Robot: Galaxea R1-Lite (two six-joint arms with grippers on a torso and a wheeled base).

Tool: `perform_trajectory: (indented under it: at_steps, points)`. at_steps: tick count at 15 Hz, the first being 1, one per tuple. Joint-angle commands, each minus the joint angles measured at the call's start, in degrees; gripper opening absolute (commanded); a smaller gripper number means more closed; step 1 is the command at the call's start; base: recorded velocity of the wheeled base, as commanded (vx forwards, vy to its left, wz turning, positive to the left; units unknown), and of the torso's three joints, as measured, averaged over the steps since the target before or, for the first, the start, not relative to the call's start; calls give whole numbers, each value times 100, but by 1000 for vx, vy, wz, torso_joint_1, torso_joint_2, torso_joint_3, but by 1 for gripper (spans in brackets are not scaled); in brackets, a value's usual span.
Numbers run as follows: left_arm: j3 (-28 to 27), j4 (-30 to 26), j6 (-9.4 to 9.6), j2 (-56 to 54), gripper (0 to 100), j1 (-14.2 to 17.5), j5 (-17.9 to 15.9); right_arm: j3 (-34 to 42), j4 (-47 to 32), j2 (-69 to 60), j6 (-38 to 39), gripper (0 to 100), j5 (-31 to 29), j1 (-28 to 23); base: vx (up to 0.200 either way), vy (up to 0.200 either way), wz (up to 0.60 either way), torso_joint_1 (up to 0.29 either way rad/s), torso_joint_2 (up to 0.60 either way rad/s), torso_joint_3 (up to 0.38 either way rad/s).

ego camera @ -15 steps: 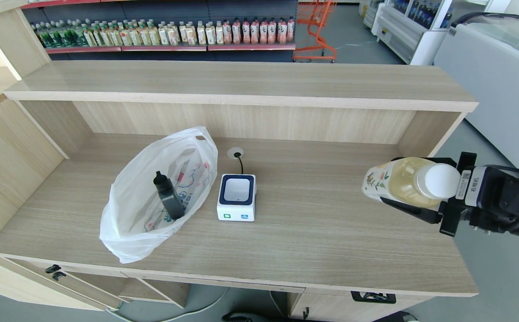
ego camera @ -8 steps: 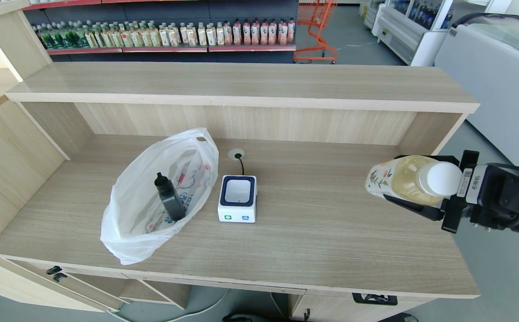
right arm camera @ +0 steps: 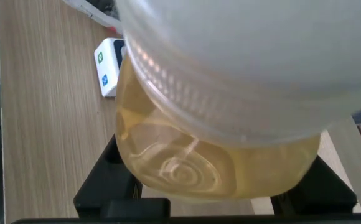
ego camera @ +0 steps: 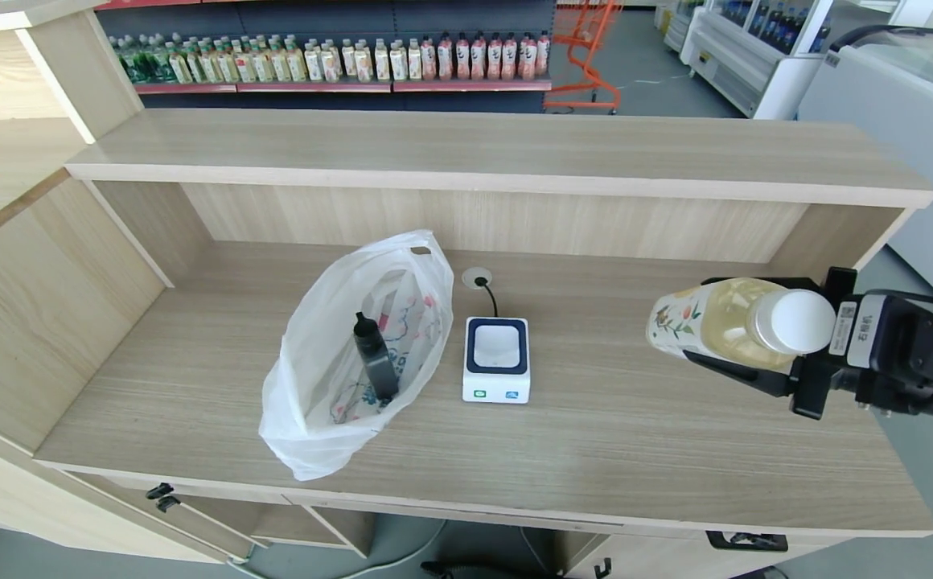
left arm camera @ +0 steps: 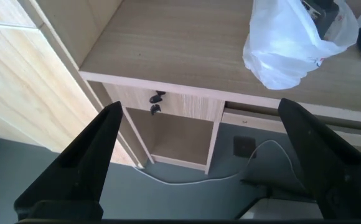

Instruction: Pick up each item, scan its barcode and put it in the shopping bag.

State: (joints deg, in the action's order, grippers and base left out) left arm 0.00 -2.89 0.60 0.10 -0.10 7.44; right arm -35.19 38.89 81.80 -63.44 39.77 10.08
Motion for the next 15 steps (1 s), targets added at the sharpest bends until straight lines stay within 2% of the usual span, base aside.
perform_trajectory:
  at_steps: [1,4,9,15]
  points:
    - [0,-1,2,-1,100,1,3,4,5,29,-2,0,49,3,0,200,0,-2,2,7]
    - [0,-1,11,-1,100,1,3,-14,14,117,7,0,49,-6,0,200,0,7,4,2]
    - [0,-1,37,-1,100,1,3,-14,5,240,16,0,110,-6,0,0,0,0,0,0]
    - [0,-1,19,-1,100,1,3,-216,14,679,16,0,339,3,200,0,0,1,-1,5]
